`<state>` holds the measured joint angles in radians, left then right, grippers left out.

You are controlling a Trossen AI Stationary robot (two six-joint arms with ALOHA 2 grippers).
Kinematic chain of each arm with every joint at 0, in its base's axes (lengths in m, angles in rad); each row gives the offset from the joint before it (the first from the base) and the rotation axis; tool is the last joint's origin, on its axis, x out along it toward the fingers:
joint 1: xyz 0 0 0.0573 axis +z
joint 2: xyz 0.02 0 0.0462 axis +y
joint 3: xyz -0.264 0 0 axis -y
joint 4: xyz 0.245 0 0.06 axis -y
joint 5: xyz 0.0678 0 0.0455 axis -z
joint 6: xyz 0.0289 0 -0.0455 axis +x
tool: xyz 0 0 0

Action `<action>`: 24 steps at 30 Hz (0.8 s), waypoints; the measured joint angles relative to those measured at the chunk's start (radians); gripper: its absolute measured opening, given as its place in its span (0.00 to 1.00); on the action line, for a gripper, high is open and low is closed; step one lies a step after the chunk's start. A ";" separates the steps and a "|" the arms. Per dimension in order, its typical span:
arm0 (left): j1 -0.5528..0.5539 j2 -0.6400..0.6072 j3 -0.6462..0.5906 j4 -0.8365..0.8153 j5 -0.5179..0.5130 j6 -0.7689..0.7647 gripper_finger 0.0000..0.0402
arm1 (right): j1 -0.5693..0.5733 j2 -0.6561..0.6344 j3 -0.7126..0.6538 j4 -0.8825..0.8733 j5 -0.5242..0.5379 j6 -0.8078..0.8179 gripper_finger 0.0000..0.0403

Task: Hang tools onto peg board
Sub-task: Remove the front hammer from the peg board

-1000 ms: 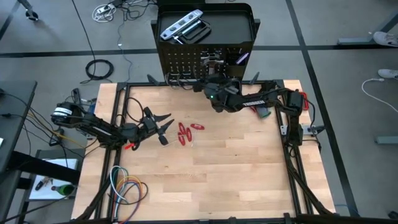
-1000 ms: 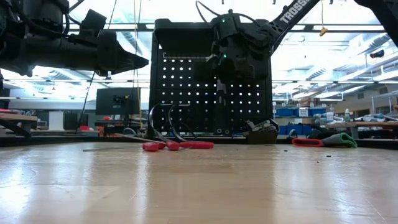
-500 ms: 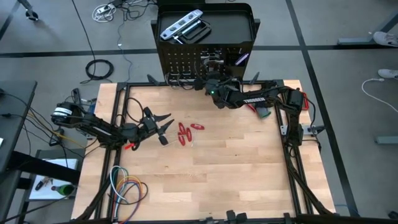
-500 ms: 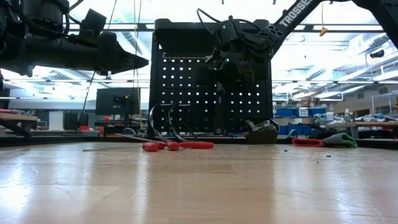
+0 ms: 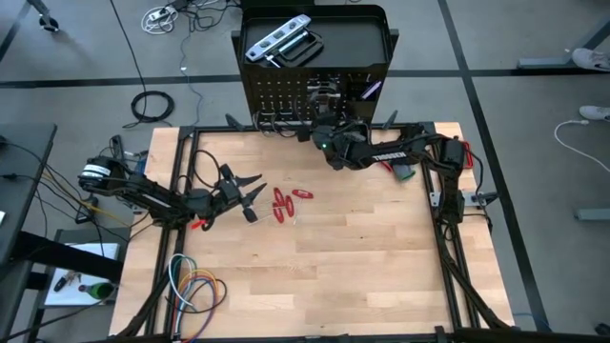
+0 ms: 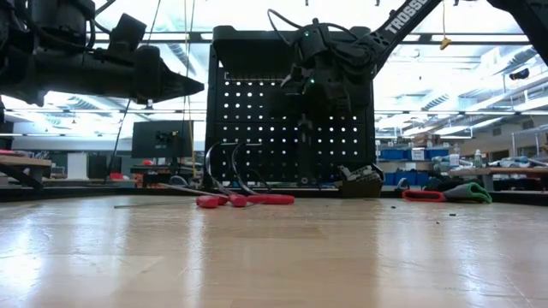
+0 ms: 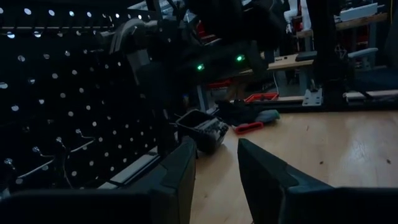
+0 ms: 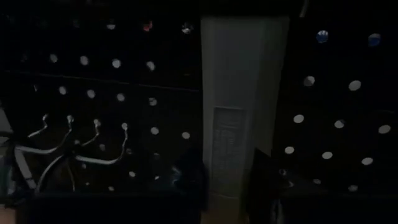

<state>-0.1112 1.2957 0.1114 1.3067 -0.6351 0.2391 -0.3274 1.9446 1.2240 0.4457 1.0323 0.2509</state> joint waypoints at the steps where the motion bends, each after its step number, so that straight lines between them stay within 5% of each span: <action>1: 0.000 0.000 -0.002 -0.001 0.000 0.000 0.30 | 0.007 0.000 0.000 -0.002 0.007 0.000 0.22; 24: 0.000 0.000 -0.018 0.006 0.000 0.019 0.30 | 0.084 -0.070 -0.001 -0.013 0.112 -0.086 0.23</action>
<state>-0.1112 1.2961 0.0933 1.3131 -0.6351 0.2584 -0.2430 1.8746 1.2228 0.4324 1.1444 0.1648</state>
